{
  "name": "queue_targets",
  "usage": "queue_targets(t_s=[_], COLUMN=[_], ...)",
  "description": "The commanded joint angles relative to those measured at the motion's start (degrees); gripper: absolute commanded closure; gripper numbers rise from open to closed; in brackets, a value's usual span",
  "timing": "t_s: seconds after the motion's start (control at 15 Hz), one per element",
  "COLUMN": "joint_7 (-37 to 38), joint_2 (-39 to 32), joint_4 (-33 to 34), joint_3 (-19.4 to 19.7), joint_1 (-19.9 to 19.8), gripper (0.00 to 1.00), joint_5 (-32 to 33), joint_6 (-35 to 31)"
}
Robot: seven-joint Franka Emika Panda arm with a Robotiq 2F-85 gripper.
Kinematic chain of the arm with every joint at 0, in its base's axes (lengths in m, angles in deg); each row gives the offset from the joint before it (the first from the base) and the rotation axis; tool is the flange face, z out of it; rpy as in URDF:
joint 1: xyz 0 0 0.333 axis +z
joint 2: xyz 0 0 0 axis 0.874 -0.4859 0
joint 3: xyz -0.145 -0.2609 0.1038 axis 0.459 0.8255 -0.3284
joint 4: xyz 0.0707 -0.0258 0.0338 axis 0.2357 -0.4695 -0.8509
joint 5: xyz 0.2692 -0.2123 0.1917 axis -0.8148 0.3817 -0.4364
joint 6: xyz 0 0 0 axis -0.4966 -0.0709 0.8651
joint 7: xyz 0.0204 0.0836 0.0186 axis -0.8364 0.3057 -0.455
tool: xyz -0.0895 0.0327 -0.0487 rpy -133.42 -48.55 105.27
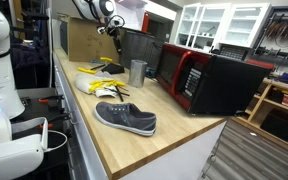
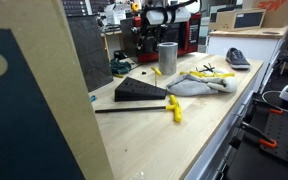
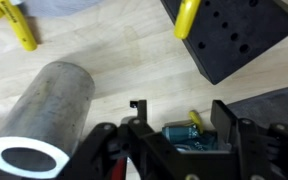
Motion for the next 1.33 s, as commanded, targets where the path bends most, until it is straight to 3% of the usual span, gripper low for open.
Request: queue_targets(t_s=[0.0,0.47,0.87,1.27], joint_7=[-11.43,-30.8,-49.03,-59.19], joint_2=[6.56,11.8,15.95,20.16], joint_4=[-3.22,-4.11,-5.26,-5.16], joint_3=[-3.71,-6.98,-5.84,-4.75], joint_1=[-2.9,-5.43,-6.02,-6.29], gripper=[0.01,0.0,0.0,0.0], joint_5=[-0.67,-3.73,-11.57,-16.8], joint_6=[6.97,13.36,14.73,18.51])
